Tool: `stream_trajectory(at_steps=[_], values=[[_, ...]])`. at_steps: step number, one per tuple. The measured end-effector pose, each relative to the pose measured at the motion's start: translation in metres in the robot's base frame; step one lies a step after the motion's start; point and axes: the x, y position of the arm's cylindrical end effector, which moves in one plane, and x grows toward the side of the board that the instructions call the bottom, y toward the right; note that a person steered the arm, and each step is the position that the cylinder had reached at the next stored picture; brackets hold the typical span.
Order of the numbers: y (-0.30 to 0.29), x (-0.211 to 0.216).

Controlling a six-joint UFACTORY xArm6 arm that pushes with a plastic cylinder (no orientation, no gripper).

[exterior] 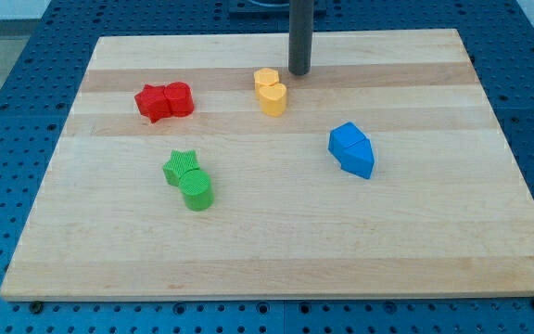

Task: Push the yellow blocks to the left of the blue blocks

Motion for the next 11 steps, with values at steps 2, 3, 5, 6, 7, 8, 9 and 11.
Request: stream_trajectory(at_steps=[2, 3, 5, 6, 7, 8, 9, 11], values=[[-0.050, 0.002], [-0.039, 0.024], [-0.015, 0.087], [-0.009, 0.070], [-0.010, 0.016], [-0.055, 0.008], [-0.076, 0.033], [-0.044, 0.064]])
